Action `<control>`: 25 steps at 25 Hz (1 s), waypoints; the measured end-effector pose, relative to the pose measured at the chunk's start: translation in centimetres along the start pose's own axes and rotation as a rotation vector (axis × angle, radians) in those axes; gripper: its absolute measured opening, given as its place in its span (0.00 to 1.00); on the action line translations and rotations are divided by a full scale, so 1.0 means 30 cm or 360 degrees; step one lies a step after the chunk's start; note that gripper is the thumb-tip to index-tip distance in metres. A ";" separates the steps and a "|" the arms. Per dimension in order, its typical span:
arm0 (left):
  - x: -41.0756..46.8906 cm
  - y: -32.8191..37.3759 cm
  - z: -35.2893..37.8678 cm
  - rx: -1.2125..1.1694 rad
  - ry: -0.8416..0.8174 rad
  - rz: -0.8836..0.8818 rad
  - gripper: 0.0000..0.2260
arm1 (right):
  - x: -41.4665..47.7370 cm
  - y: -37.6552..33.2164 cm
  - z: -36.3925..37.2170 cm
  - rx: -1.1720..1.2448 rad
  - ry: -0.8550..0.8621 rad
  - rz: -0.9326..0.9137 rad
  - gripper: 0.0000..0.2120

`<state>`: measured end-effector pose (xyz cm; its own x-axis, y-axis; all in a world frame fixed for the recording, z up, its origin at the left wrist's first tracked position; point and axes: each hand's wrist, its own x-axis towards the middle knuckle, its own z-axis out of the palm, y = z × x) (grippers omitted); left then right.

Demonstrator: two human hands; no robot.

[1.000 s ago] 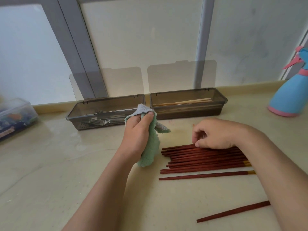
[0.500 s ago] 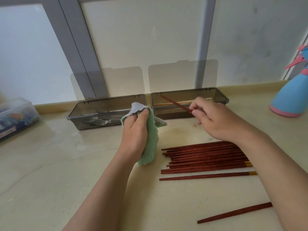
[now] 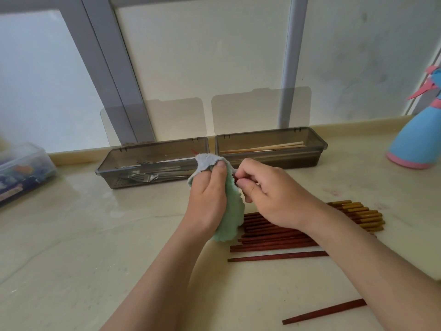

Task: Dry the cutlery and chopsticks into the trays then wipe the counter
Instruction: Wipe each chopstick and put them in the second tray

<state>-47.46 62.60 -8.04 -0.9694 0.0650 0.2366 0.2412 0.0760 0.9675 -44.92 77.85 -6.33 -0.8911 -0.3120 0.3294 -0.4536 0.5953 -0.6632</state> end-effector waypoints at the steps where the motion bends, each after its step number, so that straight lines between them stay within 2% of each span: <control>1: 0.002 0.009 0.000 -0.0025 0.0038 0.0011 0.20 | 0.004 -0.003 -0.007 0.0023 -0.0009 0.0057 0.05; 4: 0.032 0.030 -0.044 -0.0200 0.0346 -0.0112 0.24 | 0.002 0.012 -0.077 -0.0056 -0.0282 0.0308 0.09; 6: 0.043 0.030 -0.064 -0.0257 0.0535 -0.0212 0.22 | -0.008 0.027 -0.109 -0.0064 -0.0412 0.0379 0.10; 7: 0.037 0.035 -0.057 -0.0219 0.0523 -0.0186 0.22 | -0.008 0.026 -0.105 -0.0044 -0.0415 0.0366 0.11; 9: 0.006 0.031 -0.019 0.0009 0.0282 -0.0043 0.24 | -0.003 0.014 -0.067 0.0036 -0.0363 0.0276 0.12; 12: -0.020 0.003 0.036 0.0192 0.0021 0.0031 0.20 | 0.005 0.004 -0.018 0.0285 -0.0221 0.0242 0.15; 14: -0.010 -0.004 0.031 0.0142 0.0015 0.0008 0.20 | 0.005 0.007 -0.033 0.0309 -0.0240 0.0323 0.15; 18: 0.014 0.006 -0.007 -0.0083 0.0161 -0.0056 0.22 | -0.009 0.011 -0.064 0.0374 -0.0509 0.0430 0.08; 20: 0.002 0.009 0.002 -0.0039 0.0124 -0.0020 0.21 | -0.009 0.014 -0.041 0.0396 -0.0418 0.0397 0.08; 23: -0.020 0.001 0.028 0.0222 -0.0052 0.0130 0.19 | -0.004 0.025 0.001 0.0412 -0.0375 0.0395 0.08; 25: -0.013 -0.002 0.026 0.0265 -0.0112 0.0150 0.19 | -0.002 0.035 -0.013 0.0310 -0.0343 0.0450 0.10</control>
<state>-47.07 63.33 -8.25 -0.9380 0.1487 0.3130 0.3406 0.2293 0.9118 -45.35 78.78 -6.79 -0.9484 -0.3164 -0.0189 -0.1620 0.5350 -0.8292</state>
